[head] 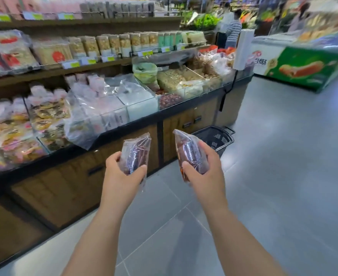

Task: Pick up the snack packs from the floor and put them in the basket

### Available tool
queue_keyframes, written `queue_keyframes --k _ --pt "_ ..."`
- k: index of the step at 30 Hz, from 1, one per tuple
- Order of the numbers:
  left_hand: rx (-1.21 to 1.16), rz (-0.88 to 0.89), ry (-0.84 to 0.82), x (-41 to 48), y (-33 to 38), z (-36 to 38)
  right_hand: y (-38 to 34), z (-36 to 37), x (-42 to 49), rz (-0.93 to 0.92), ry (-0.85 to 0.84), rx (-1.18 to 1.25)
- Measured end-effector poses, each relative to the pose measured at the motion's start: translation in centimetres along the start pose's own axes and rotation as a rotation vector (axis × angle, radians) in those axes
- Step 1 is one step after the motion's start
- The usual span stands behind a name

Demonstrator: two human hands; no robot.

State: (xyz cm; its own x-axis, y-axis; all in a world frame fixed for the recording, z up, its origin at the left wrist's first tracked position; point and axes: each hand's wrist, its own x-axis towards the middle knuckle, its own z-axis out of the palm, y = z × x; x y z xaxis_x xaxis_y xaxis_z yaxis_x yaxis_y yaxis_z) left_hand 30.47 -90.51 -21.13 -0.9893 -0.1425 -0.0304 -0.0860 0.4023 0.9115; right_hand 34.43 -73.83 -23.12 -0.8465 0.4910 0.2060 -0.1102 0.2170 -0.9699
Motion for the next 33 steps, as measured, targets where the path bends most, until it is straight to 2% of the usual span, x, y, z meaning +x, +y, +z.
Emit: queue_keyframes --k 5,13,18,24,29,33 --pt "-0.028 0.076 -0.141 0.6 4.5 9.1 1.9 -7.5 4.6 0.023 0.179 -0.047" --pt "-0.013 0.124 -0.314 4.7 8.2 21.3 6.5 -15.2 12.3 0.087 0.338 -0.096" --pt "-0.001 0.14 -0.386 11.0 9.8 28.6 9.9 -16.5 20.2 0.098 0.361 -0.133" --pt "-0.026 0.157 -0.383 20.5 13.8 36.3 12.0 -16.5 32.8 0.087 0.322 -0.127" --pt "0.004 0.129 -0.408 27.0 15.7 40.8 13.9 -16.7 40.2 0.148 0.358 0.051" --pt "0.029 0.103 -0.421 30.4 16.6 44.4 16.1 -17.1 45.1 0.198 0.368 0.071"
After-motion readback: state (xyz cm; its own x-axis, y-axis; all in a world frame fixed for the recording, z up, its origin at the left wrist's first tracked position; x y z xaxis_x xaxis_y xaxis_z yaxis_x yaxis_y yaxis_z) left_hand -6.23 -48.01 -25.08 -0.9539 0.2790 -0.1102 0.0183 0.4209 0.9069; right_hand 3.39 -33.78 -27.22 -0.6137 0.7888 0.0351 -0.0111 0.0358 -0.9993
